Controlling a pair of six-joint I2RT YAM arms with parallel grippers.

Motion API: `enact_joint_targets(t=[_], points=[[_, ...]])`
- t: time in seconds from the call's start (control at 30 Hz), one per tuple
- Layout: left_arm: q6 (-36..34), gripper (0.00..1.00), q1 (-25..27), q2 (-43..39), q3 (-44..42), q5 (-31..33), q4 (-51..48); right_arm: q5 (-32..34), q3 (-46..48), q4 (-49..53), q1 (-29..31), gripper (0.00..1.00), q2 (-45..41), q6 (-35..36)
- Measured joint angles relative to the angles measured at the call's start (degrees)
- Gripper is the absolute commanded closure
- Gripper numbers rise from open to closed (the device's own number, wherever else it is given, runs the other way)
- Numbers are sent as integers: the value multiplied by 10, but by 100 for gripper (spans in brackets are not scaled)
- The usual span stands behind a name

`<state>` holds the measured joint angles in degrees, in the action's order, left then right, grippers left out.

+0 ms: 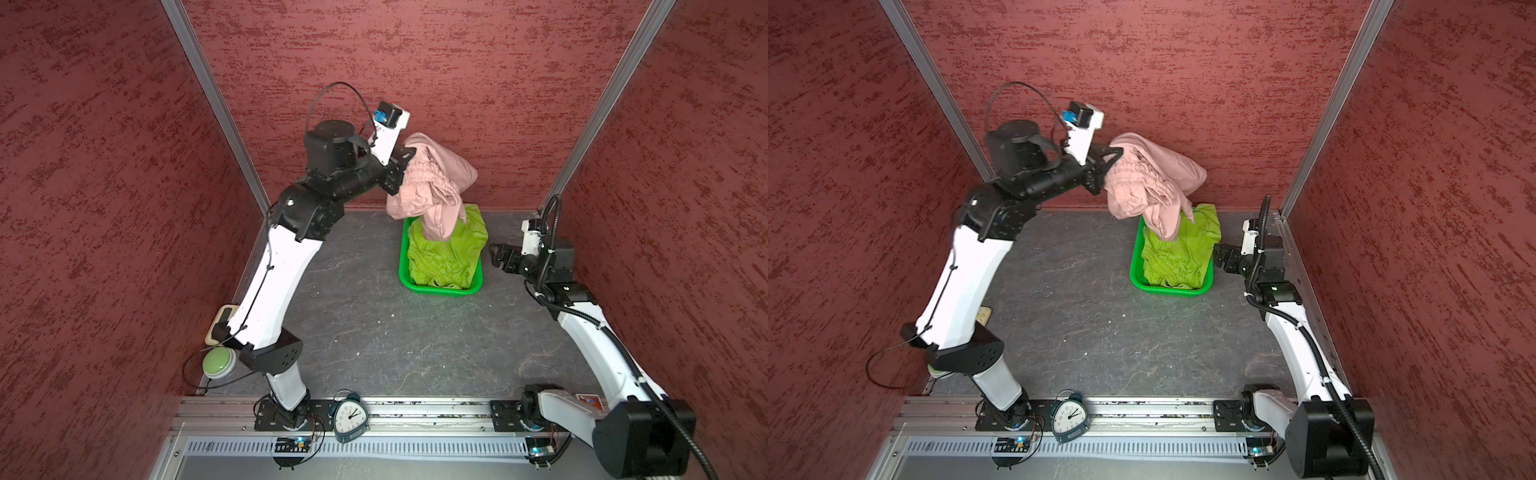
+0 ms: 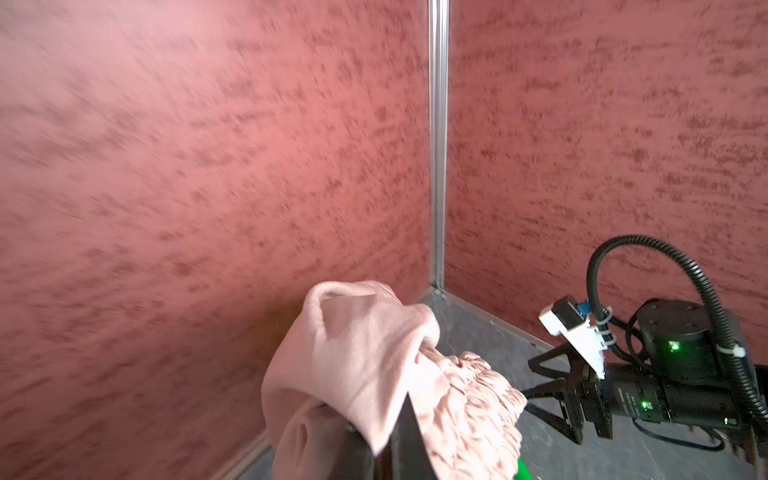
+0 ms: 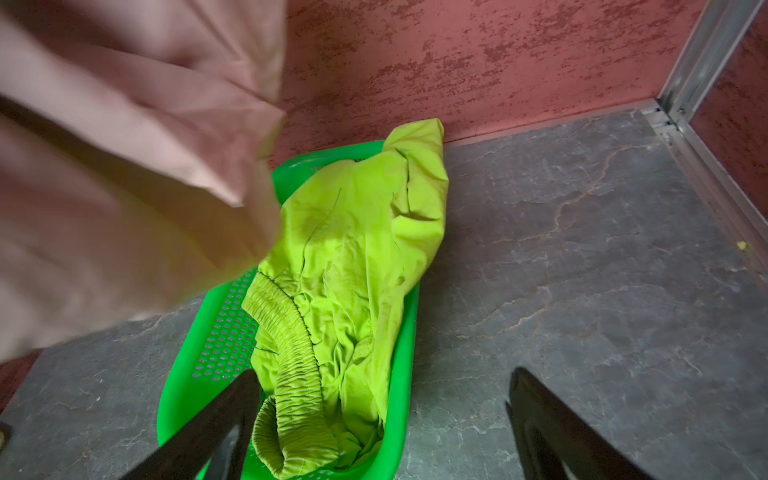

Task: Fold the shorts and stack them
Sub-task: 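Lift the pink shorts out and lay them on the table beside the basket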

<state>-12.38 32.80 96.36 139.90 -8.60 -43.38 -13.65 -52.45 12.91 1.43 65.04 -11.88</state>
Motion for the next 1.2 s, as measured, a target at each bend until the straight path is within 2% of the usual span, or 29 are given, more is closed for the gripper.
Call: enact_joint_targets(t=[0.1,0.2,0.33,0.43,0.6,0.77,1.0,1.2], points=[[-22,100,-1,-56,-4,64,-6,-20,-31,-7,7,10,24,16],[-33,100,-7,-114,-47,137,-10,-22,-68,-6,39,10,54,40],[-26,100,-24,-183,-167,231,-5,-14,-117,-3,109,10,106,59],[28,100,-66,-226,-301,275,15,-5,-144,-6,171,12,162,62],[116,100,-110,-240,-501,283,7,43,-214,9,261,12,290,53],[192,100,-145,-281,-672,234,14,105,-287,28,307,12,385,21],[248,100,-148,-332,-732,177,63,208,-389,46,327,11,492,3],[275,100,-148,-339,-778,132,85,262,-476,73,326,12,573,0]])
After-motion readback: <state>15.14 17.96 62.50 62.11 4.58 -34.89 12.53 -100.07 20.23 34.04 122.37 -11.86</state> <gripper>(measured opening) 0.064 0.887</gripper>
